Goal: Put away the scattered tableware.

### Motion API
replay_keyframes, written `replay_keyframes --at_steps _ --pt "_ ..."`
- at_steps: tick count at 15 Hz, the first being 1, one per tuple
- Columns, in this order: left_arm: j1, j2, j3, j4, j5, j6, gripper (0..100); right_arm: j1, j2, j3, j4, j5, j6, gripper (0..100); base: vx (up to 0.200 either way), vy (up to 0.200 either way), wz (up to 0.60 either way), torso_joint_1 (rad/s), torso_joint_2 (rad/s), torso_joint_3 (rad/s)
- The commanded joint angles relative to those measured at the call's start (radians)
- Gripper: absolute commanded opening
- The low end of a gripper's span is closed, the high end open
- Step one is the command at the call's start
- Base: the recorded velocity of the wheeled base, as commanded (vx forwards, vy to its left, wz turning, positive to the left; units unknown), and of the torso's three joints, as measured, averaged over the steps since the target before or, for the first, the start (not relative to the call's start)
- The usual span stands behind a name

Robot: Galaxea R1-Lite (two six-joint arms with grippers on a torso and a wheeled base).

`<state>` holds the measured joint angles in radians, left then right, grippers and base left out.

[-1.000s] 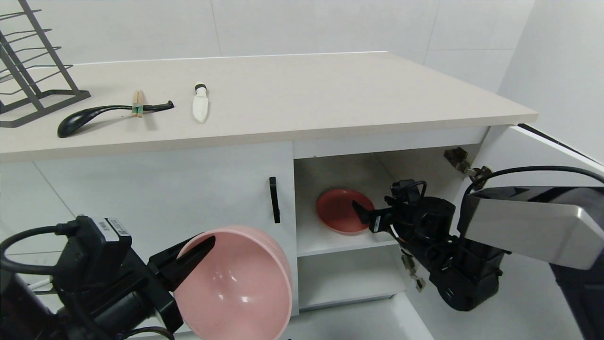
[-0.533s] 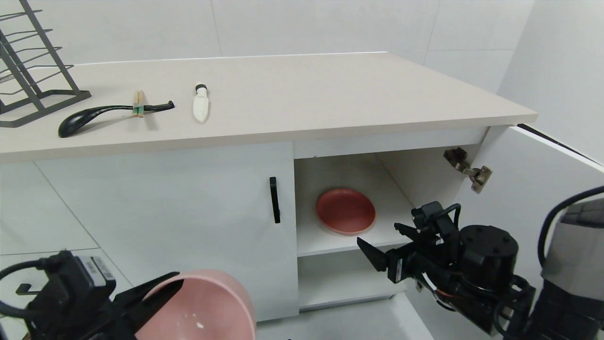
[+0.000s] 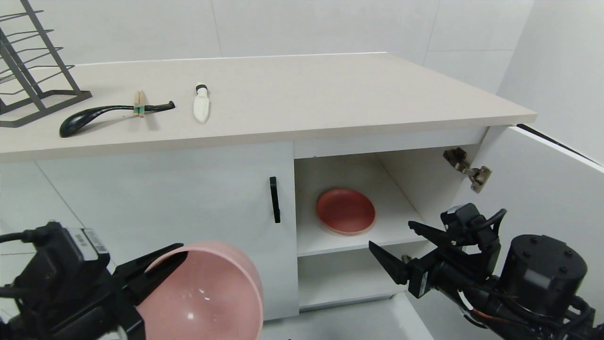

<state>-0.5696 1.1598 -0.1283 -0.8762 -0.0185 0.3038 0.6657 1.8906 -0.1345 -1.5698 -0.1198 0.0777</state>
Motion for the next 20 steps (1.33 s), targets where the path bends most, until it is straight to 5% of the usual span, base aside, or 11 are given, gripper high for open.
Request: replay_keyframes --at_steps 1,4,5,6,9,13,20 --pt "-0.082 0.215 -0.045 -0.147 -0.001 0.011 0 0.000 -0.004 0.006 -0.001 0.000 -0.027 100 0.000 0.000 0.00 0.000 0.00 0.000" --pt "-0.118 0.532 -0.024 -0.540 0.000 0.129 0 0.002 -0.013 0.010 -0.001 0.000 -0.033 100 0.000 0.000 0.00 0.000 0.00 0.000" --pt "-0.118 0.566 -0.017 -0.586 0.002 0.139 0 0.002 -0.015 0.013 -0.001 0.000 -0.033 100 0.000 0.000 0.00 0.000 0.00 0.000" --pt "-0.121 0.698 -0.011 -0.695 0.026 0.186 0 0.002 -0.019 0.013 -0.001 0.000 -0.032 100 0.000 0.000 0.00 0.000 0.00 0.000" --pt "-0.167 0.696 -0.020 -0.695 0.031 0.202 0 -0.002 -0.085 0.010 -0.001 0.002 -0.033 100 0.000 0.000 0.00 0.000 0.00 0.000" --pt "-0.162 0.716 -0.051 -0.695 0.029 0.233 0 0.009 -0.171 -0.002 -0.001 0.002 -0.029 100 0.000 0.000 0.00 0.000 0.00 0.000" --pt "-0.182 0.945 -0.445 -0.695 0.081 0.227 0 0.008 -0.189 -0.042 -0.001 0.000 -0.012 100 0.000 0.000 0.00 0.000 0.00 0.000"
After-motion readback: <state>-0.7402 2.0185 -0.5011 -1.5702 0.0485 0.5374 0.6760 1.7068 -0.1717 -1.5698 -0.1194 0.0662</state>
